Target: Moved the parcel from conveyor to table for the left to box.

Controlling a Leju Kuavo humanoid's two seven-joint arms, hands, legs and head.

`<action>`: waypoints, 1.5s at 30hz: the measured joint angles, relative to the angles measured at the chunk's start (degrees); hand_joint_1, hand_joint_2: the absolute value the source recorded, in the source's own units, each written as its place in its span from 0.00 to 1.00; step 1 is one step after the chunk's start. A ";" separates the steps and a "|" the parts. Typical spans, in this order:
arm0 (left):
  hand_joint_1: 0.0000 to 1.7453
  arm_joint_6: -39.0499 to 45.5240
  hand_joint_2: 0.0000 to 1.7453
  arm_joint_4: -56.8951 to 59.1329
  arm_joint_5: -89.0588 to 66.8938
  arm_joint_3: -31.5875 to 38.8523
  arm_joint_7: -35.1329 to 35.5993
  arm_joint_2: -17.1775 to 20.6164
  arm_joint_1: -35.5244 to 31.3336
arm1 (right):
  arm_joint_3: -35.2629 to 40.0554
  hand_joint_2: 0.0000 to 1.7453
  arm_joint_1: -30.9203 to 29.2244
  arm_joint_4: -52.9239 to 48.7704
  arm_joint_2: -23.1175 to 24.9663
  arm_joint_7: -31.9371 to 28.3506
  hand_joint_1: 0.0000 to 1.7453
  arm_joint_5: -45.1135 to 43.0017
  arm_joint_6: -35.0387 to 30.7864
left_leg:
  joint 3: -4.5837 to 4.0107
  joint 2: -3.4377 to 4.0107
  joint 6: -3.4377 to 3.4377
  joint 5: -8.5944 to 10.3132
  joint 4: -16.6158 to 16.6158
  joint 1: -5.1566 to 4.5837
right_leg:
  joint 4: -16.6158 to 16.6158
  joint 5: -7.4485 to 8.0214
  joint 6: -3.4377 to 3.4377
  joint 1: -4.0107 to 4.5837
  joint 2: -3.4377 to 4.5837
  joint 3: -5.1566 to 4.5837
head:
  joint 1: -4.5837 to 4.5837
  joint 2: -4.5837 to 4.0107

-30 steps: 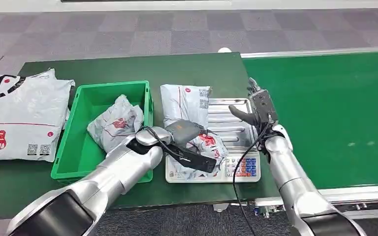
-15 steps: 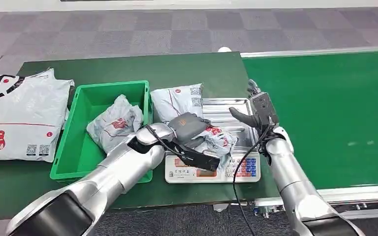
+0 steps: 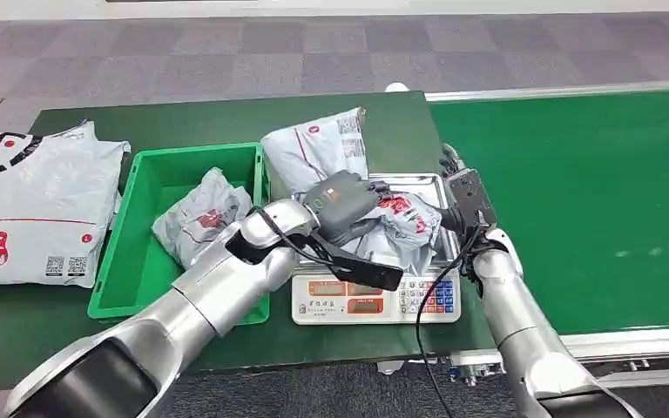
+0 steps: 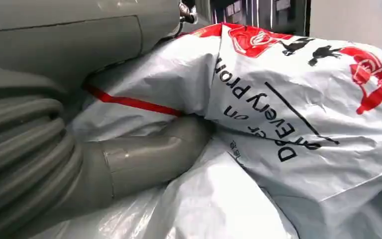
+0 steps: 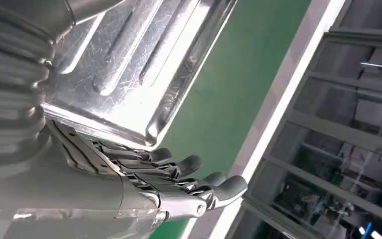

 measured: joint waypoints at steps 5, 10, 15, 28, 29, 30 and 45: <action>1.00 4.01 1.00 -5.37 -6.98 0.90 3.53 0.72 -1.00 | -0.20 1.00 -0.10 -0.18 0.07 -0.02 0.00 1.77 -0.33 | -0.01 0.00 0.00 0.00 0.00 0.00 | 0.00 0.00 0.00 0.00 0.00 0.00 | 0.00 0.00; 1.00 4.46 1.00 -5.65 -9.67 3.43 5.90 1.40 -2.19 | -0.81 1.00 -0.49 -0.15 0.09 -0.20 0.00 2.19 -0.35 | -0.01 0.01 0.00 0.01 0.00 0.00 | 0.00 0.00 0.00 0.01 0.00 0.00 | 0.00 0.00; 1.00 6.96 1.00 -2.27 -13.03 8.11 8.90 3.63 -4.15 | -1.66 1.00 -0.36 -0.18 -0.04 -0.20 0.00 2.19 0.39 | 0.03 0.11 -0.03 0.03 0.00 0.01 | 0.01 0.02 -0.02 0.01 0.11 -0.02 | 0.00 0.00; 1.00 10.19 1.00 5.89 -20.24 14.29 20.00 9.77 -5.65 | -2.16 1.00 2.29 -1.86 -0.11 0.20 0.00 2.34 -0.11 | -0.04 0.02 -0.06 0.03 -0.03 0.03 | 0.02 -0.01 -0.04 0.02 0.04 -0.07 | 0.00 0.00; 1.00 10.19 1.00 6.37 -21.30 14.38 21.41 10.28 -5.65 | -2.19 1.00 2.44 -2.08 -0.07 0.31 0.00 2.45 -0.11 | -0.05 0.04 -0.06 0.03 -0.03 0.03 | 0.03 -0.01 -0.04 0.02 0.05 -0.07 | 0.00 0.00; 1.00 10.19 1.00 7.00 -22.34 14.62 22.95 10.74 -5.63 | -2.19 1.00 2.68 -2.36 0.09 0.48 0.00 2.73 -0.11 | -0.05 0.08 -0.06 0.03 -0.03 0.03 | 0.03 -0.01 -0.04 0.02 0.12 -0.08 | 0.00 0.00; 0.58 4.97 1.00 13.61 -26.94 21.27 26.30 15.96 -4.28 | -2.23 1.00 5.68 -5.03 0.13 0.83 0.00 3.02 0.35 | -0.07 0.10 -0.07 0.03 -0.03 0.04 | 0.03 -0.02 -0.06 0.02 0.14 -0.13 | 0.00 0.00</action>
